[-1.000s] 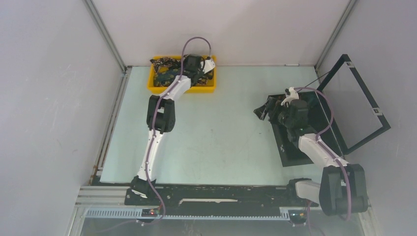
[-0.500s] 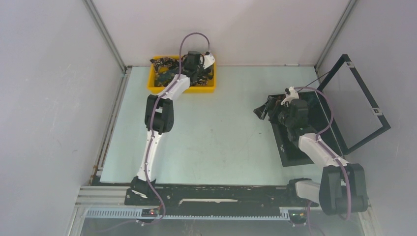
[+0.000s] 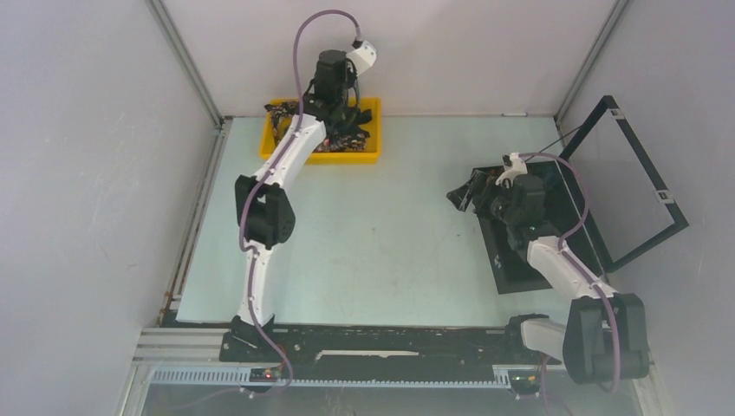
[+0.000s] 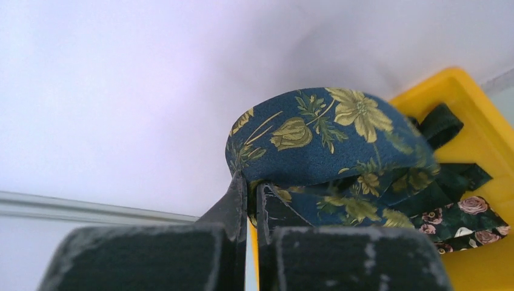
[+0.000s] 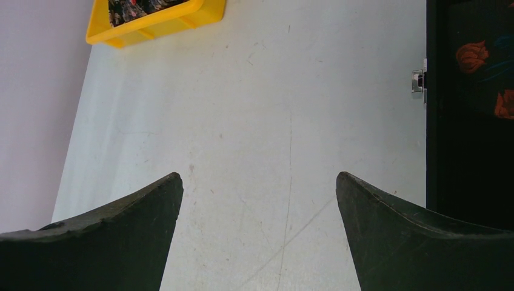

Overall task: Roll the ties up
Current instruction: Pick up the tie from the bin, then place the tie at the center of the board.

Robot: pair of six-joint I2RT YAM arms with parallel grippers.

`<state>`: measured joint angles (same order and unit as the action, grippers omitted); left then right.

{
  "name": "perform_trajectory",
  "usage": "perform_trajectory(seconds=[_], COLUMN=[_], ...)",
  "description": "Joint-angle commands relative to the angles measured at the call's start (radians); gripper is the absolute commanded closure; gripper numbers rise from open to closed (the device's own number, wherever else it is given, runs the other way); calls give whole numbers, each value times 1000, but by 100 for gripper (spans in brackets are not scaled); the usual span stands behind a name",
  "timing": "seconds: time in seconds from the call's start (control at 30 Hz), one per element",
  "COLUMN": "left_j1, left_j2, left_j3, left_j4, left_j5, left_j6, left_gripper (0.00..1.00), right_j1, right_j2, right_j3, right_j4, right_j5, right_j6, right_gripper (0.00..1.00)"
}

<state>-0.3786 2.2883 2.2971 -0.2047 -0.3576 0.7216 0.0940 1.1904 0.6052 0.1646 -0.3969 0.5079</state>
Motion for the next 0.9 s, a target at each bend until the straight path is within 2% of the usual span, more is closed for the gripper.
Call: perform_trajectory(seconds=[0.0,0.27,0.5,0.73,0.87], left_j1=[-24,-73,-109,-111,-111], left_j2=[-193,-447,-681,-921,-1089], left_j3=[-22,-172,-323,-437,-560], left_j4=[44,10,-33,-62,-64], left_j5=[-66,-143,-291,-345,-372], left_j6=[-67,-59,-69,-44,-15], left_gripper=[100,100,100,100,100], right_j1=[7,58,125,161,196], right_j2=[-47,-164,-305,-358,-381], right_j3=[64,147,187,275,314], right_j4=[-19,-157,-280,-362,-385], right_j5=[-4,24,73,68,67], right_j6=[-16,-33,-50,-67,-72], right_gripper=[0,0,0,0,0])
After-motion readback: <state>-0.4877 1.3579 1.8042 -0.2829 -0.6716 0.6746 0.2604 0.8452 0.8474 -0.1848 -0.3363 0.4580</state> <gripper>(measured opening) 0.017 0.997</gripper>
